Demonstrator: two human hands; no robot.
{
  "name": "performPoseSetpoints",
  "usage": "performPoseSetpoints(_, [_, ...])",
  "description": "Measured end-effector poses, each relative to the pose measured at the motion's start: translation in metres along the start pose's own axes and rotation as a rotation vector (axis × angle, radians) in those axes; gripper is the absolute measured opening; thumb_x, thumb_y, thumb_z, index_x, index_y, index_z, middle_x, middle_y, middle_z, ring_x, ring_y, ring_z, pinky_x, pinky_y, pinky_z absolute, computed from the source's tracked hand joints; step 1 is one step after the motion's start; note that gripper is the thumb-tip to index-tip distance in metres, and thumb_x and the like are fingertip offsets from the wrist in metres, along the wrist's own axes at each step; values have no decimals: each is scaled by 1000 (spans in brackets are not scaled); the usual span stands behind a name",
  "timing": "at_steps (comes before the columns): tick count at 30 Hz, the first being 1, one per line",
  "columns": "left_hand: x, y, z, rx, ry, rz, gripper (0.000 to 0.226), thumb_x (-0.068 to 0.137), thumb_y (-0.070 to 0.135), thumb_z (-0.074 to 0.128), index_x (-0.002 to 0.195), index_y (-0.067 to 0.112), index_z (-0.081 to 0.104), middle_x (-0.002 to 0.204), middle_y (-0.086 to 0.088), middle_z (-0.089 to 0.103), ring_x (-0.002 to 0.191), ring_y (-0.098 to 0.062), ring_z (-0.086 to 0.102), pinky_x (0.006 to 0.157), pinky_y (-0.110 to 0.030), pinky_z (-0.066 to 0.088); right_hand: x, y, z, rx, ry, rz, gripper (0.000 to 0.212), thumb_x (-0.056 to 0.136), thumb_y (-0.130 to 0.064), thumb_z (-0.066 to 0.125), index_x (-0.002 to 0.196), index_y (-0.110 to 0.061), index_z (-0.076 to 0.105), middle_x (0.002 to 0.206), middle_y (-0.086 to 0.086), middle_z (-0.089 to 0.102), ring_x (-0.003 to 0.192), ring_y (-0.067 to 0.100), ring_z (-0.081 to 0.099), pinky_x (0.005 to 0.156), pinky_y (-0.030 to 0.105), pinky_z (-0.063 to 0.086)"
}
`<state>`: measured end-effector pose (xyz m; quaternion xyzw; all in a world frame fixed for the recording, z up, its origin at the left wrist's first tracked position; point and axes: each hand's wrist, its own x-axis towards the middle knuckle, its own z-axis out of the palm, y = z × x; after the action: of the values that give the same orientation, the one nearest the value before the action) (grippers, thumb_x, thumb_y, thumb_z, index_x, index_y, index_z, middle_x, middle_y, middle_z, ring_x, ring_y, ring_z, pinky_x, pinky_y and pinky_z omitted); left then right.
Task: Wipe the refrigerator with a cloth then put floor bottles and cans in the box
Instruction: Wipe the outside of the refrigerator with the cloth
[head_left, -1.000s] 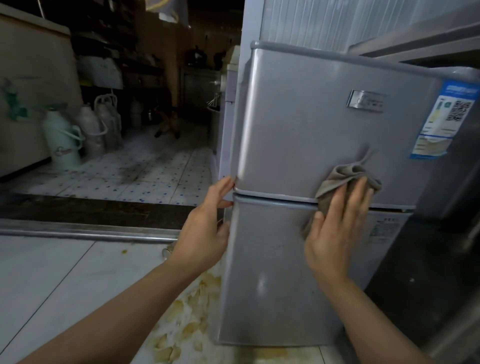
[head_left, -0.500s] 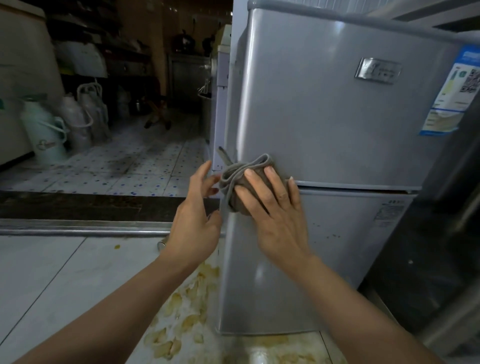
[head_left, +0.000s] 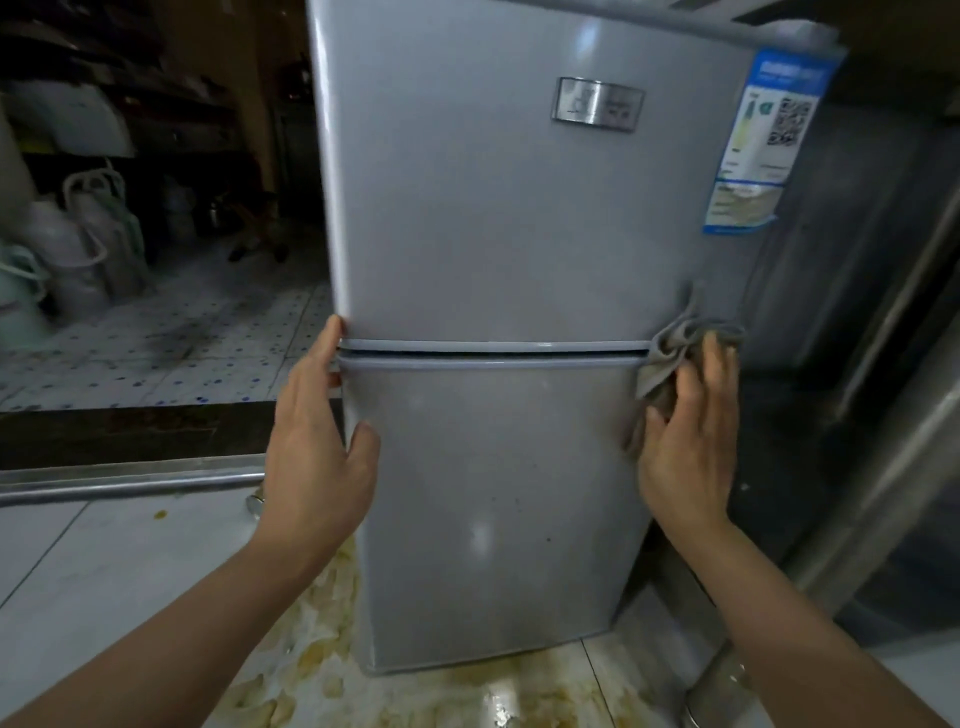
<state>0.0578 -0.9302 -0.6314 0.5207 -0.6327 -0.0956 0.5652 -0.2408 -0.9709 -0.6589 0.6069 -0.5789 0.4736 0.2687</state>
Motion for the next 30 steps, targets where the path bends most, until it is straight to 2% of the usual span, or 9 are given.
performPoseSetpoints(4, [-1,2,7,40,70,14,80,85,7,59,142,45,16,138,7,42,117,-16,49,94,-47,49,15,9,-1,256,-1,210,64,88,2,50,138,-21,18,156,12,8,144,26,14,114,46,27])
performPoseSetpoints(8, [-5,-4,10,23,80,3,84,85,2,57,139,52,15,130,16,42,110,-7,52,83,-37,52,4,4,15,326,76,278,63,90,-2,43,146,-7,14,155,17,11,144,24,12,118,23,8])
performPoseSetpoints(10, [-10,-9,10,12,56,8,85,86,1,56,140,51,15,123,25,41,100,8,52,74,-24,48,-27,2,26,306,53,317,63,93,-6,43,148,-6,13,156,17,7,144,25,8,119,30,9])
performPoseSetpoints(12, [-18,-15,11,14,15,-18,84,85,3,56,141,50,14,125,27,41,102,5,52,76,-25,47,-63,-1,34,300,-16,356,71,93,-6,46,149,-19,4,158,12,0,146,26,4,118,45,16])
performPoseSetpoints(16, [-34,-30,14,139,-43,-47,86,83,4,61,142,48,16,133,15,44,111,-4,45,82,-25,42,-94,-5,34,343,-93,365,79,94,-7,48,143,-38,-6,157,4,-9,146,25,0,115,53,19])
performPoseSetpoints(21, [-38,-39,15,210,-47,-57,88,80,-4,61,144,39,19,127,2,41,107,-6,42,88,-31,42,-26,-18,30,280,148,181,50,96,-15,37,142,2,29,151,29,15,142,42,10,116,53,14])
performPoseSetpoints(24, [-42,-38,19,201,-24,-69,89,80,-3,60,147,35,16,121,-2,42,101,-2,39,87,-32,44,-23,-35,40,166,162,132,51,97,-26,33,145,-8,27,153,22,18,142,39,10,117,49,9])
performPoseSetpoints(27, [-44,-35,20,204,-24,-79,90,78,-4,60,148,30,14,119,-5,41,103,-8,39,89,-38,46,-78,-51,56,84,-30,-150,55,97,-32,32,149,-28,14,159,0,0,145,33,-1,117,49,1])
performPoseSetpoints(30, [-44,-34,20,189,-40,-75,91,79,-4,58,149,31,11,118,0,38,106,-11,40,89,-43,47,-118,-50,63,-33,-184,-383,55,87,-24,46,139,-27,30,157,-3,5,144,32,2,115,50,6])
